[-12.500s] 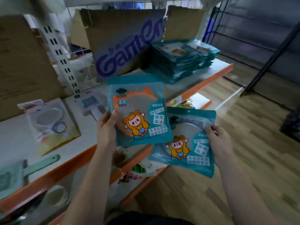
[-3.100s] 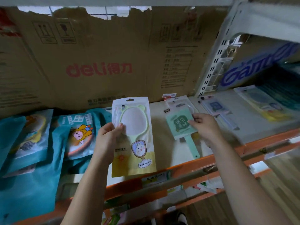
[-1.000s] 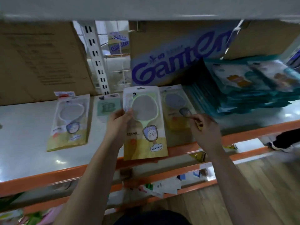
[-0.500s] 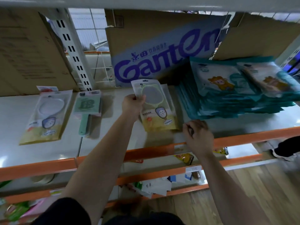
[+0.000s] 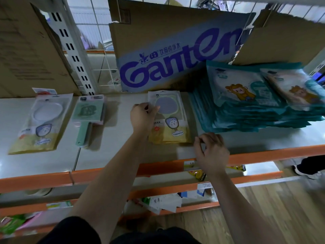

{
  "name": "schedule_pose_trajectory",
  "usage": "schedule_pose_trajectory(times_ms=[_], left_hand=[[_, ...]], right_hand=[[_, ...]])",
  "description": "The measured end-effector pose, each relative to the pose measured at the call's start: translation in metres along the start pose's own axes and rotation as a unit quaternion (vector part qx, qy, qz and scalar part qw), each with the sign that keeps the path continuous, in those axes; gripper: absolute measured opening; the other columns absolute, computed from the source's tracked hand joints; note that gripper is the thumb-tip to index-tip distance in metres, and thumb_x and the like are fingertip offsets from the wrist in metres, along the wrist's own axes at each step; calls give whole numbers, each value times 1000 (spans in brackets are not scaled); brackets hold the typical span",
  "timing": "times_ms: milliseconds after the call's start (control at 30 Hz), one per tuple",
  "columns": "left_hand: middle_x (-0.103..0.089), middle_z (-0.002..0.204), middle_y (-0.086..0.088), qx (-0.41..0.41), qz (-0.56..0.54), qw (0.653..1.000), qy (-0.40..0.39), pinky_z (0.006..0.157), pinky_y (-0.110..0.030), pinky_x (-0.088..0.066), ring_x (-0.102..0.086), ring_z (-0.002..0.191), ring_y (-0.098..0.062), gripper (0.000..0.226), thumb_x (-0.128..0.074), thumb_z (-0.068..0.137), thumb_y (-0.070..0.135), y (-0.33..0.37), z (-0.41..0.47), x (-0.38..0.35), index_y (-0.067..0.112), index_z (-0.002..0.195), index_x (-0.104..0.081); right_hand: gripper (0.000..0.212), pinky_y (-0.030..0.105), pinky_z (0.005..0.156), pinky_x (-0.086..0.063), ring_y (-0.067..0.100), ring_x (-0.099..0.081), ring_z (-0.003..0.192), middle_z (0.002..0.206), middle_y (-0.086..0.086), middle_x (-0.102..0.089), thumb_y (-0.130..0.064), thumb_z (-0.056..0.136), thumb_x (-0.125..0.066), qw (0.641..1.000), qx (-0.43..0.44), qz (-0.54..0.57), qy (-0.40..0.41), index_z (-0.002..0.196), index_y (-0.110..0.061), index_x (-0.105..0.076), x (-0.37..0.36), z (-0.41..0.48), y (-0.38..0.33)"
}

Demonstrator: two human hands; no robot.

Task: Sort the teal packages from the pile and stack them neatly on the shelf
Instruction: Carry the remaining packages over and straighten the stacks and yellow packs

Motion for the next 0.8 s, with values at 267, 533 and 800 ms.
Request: schedule_pose_trajectory(times_ms=[267, 533, 800], left_hand=[[-65, 96, -14, 30, 25, 999, -7, 62, -30, -41, -61, 78, -24, 35, -61, 91, 40, 7, -3, -7, 6, 84, -65], [-57, 123, -16, 41, 40, 998, -13, 74, -24, -38, -58, 96, -23, 38, -53, 97, 35, 7, -6, 1, 5, 116, -63], [-63, 121, -10, -120, 154, 981, -2, 84, -39, -51, -62, 103, -26, 35, -49, 99, 28, -12, -37, 99, 11, 128, -60]], right_hand=[[31, 21, 54, -34, 19, -56, 73, 74, 1, -63, -31, 91, -48, 1000, -10, 6, -3, 70, -13, -63, 1, 0, -1], [30, 23, 60, -35, 19, -56, 77, 80, 3, -62, -36, 92, -45, 993, -39, 99, -49, 80, -13, -62, 8, 8, -9], [29, 29, 71, -43, 22, -57, 87, 91, 8, -64, -30, 93, -48, 982, 65, 158, -76, 92, -8, -66, -11, 36, -92]])
Point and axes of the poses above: each hand's wrist, its own z-axis towards the middle knuckle, its own x-axis out of the back of the hand, y = z × x, the point moved 4 cm from there along z, towards the middle knuckle
